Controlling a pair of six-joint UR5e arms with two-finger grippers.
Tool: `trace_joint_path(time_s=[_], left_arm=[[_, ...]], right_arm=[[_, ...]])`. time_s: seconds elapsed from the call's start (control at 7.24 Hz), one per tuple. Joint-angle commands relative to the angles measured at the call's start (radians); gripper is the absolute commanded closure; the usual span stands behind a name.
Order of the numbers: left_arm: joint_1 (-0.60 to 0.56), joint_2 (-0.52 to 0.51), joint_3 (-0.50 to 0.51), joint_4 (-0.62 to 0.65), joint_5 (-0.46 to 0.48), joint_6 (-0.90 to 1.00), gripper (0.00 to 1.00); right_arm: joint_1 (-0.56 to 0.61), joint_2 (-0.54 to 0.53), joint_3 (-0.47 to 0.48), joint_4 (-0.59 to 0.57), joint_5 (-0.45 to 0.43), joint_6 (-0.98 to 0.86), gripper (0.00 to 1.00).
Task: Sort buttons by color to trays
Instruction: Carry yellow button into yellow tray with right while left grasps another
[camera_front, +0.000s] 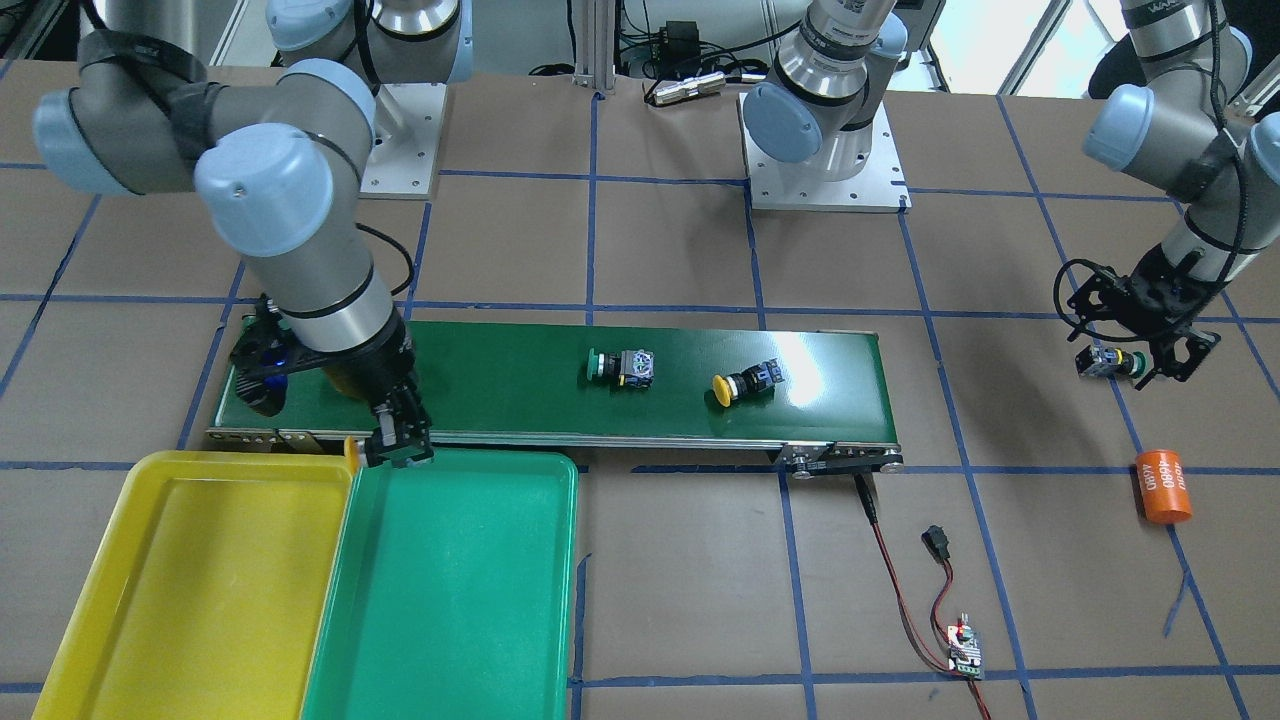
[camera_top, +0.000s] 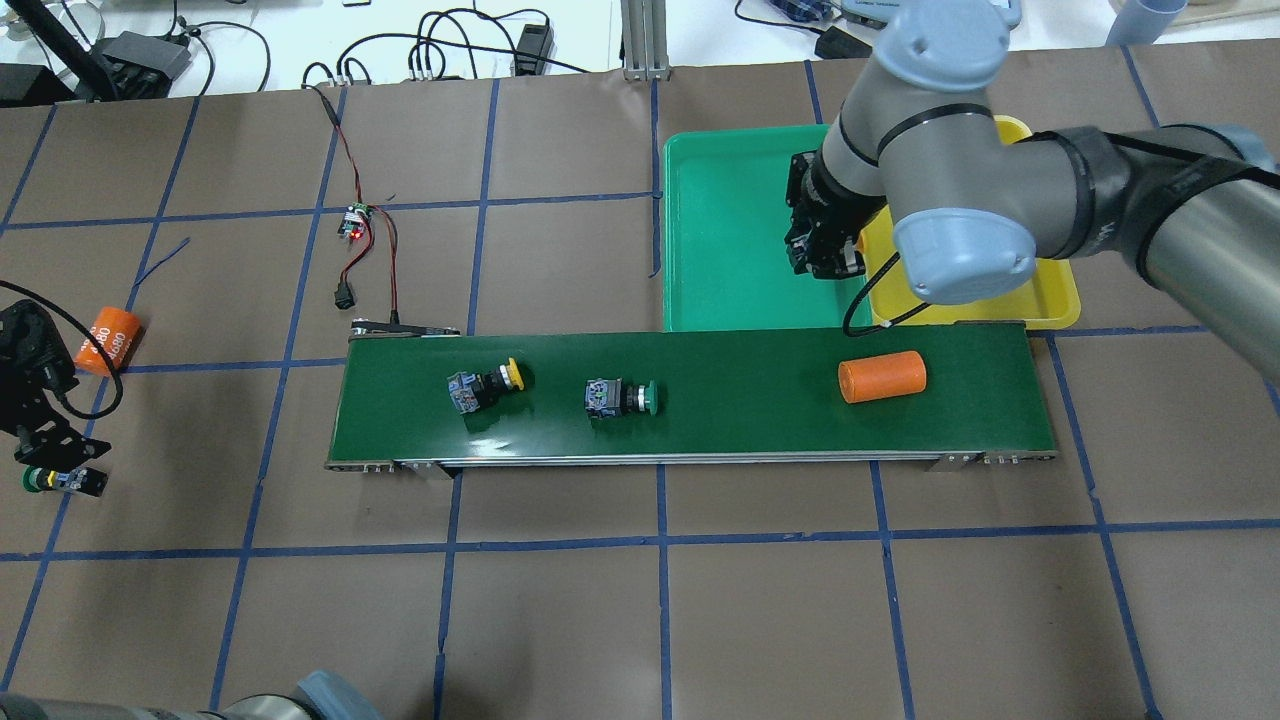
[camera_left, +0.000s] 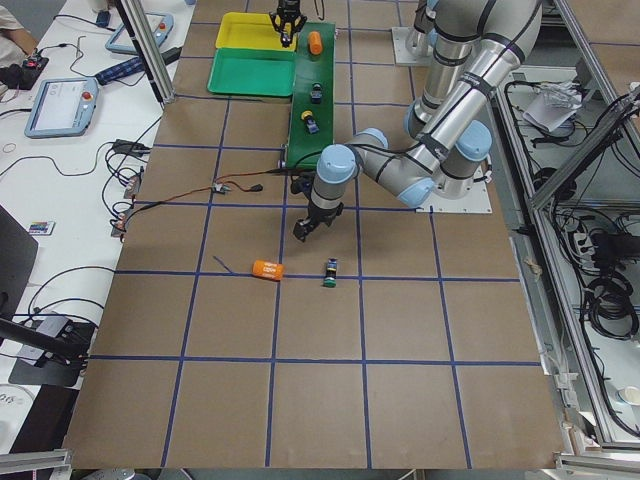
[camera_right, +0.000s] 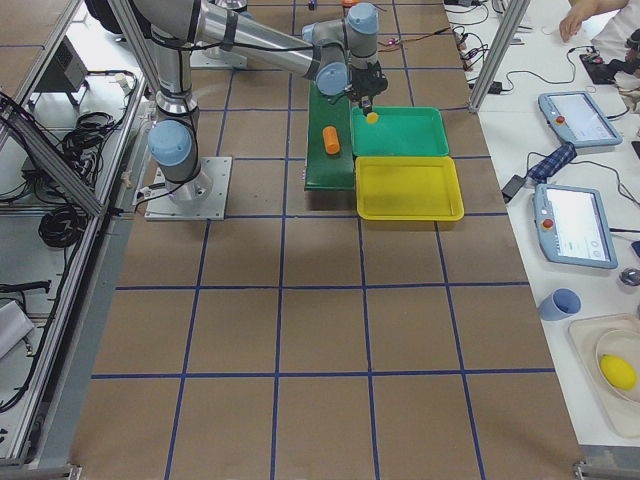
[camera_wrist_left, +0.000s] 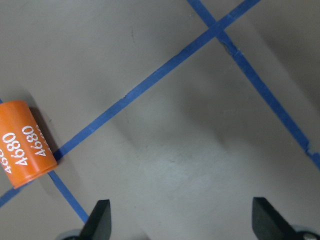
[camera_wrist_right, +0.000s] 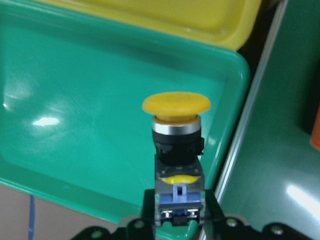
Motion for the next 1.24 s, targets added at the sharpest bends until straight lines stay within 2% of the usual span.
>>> trace_joint_path(time_s=[0.0, 0.14, 0.28, 0.41, 0.69, 0.83, 0.97, 1.11], left_arm=[[0.081, -0.044, -0.006, -0.004, -0.006, 0.263, 0.00], [0.082, -0.073, -0.002, -0.003, -0.003, 0.270, 0.00], [0.085, -0.102, 0.000, 0.000, -0.002, 0.276, 0.07], [0.087, -0.128, -0.005, 0.046, -0.002, 0.276, 0.07], [0.092, -0.176, -0.005, 0.111, 0.008, 0.276, 0.11], [0.110, -0.179, -0.006, 0.112, 0.006, 0.277, 0.59], [0.108, -0.179, -0.008, 0.112, 0.005, 0.274, 0.90], [0.105, -0.165, -0.011, 0.096, -0.005, 0.249, 1.00]], right_arm=[[-0.113, 0.053, -0.058, 0.000, -0.005, -0.223, 1.00], [-0.151, 0.096, -0.067, -0.007, -0.011, -0.265, 1.00], [-0.193, 0.122, -0.067, -0.004, -0.029, -0.329, 1.00], [-0.213, 0.154, -0.065, -0.003, -0.030, -0.348, 1.00], [-0.239, 0.162, -0.062, 0.002, -0.036, -0.350, 0.85], [-0.253, 0.173, -0.055, 0.009, -0.034, -0.346, 0.17], [-0.254, 0.170, -0.055, 0.008, -0.022, -0.345, 0.00], [-0.254, 0.159, -0.055, 0.016, -0.024, -0.339, 0.00]])
